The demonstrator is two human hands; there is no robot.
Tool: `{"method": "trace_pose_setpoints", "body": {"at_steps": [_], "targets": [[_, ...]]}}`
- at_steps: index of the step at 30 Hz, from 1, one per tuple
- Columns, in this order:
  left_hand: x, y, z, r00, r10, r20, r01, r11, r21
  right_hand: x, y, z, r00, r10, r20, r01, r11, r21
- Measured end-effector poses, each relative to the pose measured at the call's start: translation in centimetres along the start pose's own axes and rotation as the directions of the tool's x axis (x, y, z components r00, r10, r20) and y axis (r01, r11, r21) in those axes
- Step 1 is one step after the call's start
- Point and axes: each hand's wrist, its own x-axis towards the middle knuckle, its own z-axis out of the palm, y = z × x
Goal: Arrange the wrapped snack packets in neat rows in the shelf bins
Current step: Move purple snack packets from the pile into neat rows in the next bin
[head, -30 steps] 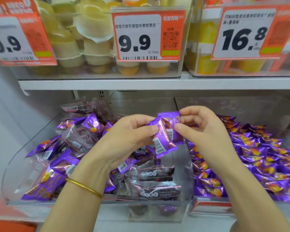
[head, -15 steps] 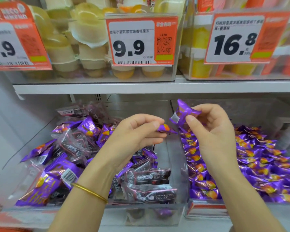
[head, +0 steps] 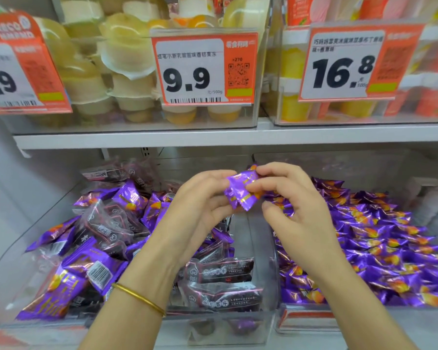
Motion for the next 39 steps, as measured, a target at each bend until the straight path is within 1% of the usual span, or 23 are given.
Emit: {"method": "trace_pose_setpoints", "body": {"at_steps": [1,2,4,5,6,8,9,10,12,14,16,19,20,22,24,25,28,30,32,35,37,39], "targets": [[-0.1,0.1,0.0,1.0,0.0,0.008,0.0,1.0,-0.013,0.0,-0.1,-0.2,1.0,-0.008,0.008,0.008,1.0,-0.004],[0.0,-0.1,0.1,0.999,0.032,-0.005,-0.031,0.997,0.067,0.0,-0.1,-0.3,1.0,-0.018,0.015,0.018,1.0,-0.009],[-0.1,-0.4,0.4,0.993,0.111,-0.042,-0.093,0.947,0.307,0.0,-0.1,-0.6,1.0,-0.016,0.016,0.016,1.0,0.006],[-0.1,-0.5,0.7,0.99,0.137,-0.045,-0.111,0.924,0.365,0.0,0.0,-0.7,1.0,0.0,0.003,0.0,0.999,0.049],[0.1,-0.7,0.9,0.987,0.157,-0.034,-0.134,0.918,0.373,0.0,0.1,-0.9,0.999,0.027,-0.024,-0.024,0.993,0.118],[0.3,-0.7,1.4,0.983,0.182,0.011,-0.174,0.921,0.348,0.1,0.1,-1.7,0.989,0.128,-0.074,-0.102,0.953,0.285],[0.3,-0.6,1.8,0.981,0.192,0.043,-0.195,0.92,0.339,0.2,0.2,-2.2,0.98,0.181,-0.078,-0.147,0.934,0.325],[0.5,-0.6,2.1,0.975,0.205,0.089,-0.223,0.915,0.337,0.2,0.4,-2.9,0.971,0.231,-0.056,-0.199,0.92,0.337],[0.7,-0.8,2.9,0.954,0.231,0.192,-0.287,0.889,0.356,0.2,0.9,-4.2,0.948,0.311,0.066,-0.312,0.87,0.381],[1.1,-1.0,3.8,0.931,0.255,0.261,-0.342,0.86,0.38,0.1,1.5,-5.6,0.931,0.317,0.18,-0.364,0.808,0.463],[1.4,-1.5,4.8,0.915,0.281,0.291,-0.385,0.825,0.413,0.1,1.9,-7.0,0.925,0.322,0.203,-0.38,0.799,0.466],[2.0,-2.3,6.4,0.9,0.33,0.285,-0.436,0.713,0.55,0.2,2.3,-8.8,0.912,0.377,0.161,-0.409,0.812,0.417],[2.4,-2.5,6.8,0.9,0.343,0.27,-0.436,0.69,0.577,0.3,2.6,-9.6,0.907,0.397,0.143,-0.419,0.812,0.406],[3.3,-2.9,7.3,0.902,0.363,0.236,-0.426,0.646,0.634,0.5,3.9,-11.8,0.892,0.449,0.052,-0.436,0.824,0.363],[4.2,-3.4,7.5,0.899,0.376,0.224,-0.415,0.568,0.711,1.0,6.0,-14.6,0.862,0.503,-0.065,-0.471,0.842,0.264],[4.6,-3.7,7.6,0.902,0.368,0.227,-0.408,0.551,0.728,1.3,7.3,-15.9,0.844,0.526,-0.106,-0.5,0.843,0.201],[5.2,-4.2,7.8,0.92,0.313,0.235,-0.381,0.582,0.718,2.4,11.7,-18.2,0.793,0.59,-0.153,-0.599,0.801,-0.011],[5.3,-4.3,7.8,0.928,0.301,0.219,-0.364,0.619,0.696,3.3,14.5,-18.5,0.779,0.609,-0.152,-0.626,0.768,-0.136],[5.3,-4.3,7.6,0.934,0.295,0.2,-0.35,0.65,0.675,3.9,16.4,-18.4,0.785,0.605,-0.134,-0.619,0.753,-0.224],[5.1,-4.4,7.6,0.941,0.293,0.172,-0.332,0.686,0.648,4.4,18.2,-18.0,0.829,0.549,-0.107,-0.545,0.751,-0.372],[5.1,-4.5,7.6,0.944,0.29,0.157,-0.321,0.7,0.638,4.3,19.2,-17.9,0.843,0.53,-0.092,-0.518,0.755,-0.402],[5.2,-4.5,7.5,0.945,0.289,0.152,-0.317,0.704,0.636,3.9,20.0,-17.7,0.827,0.559,-0.068,-0.538,0.748,-0.388]]}}
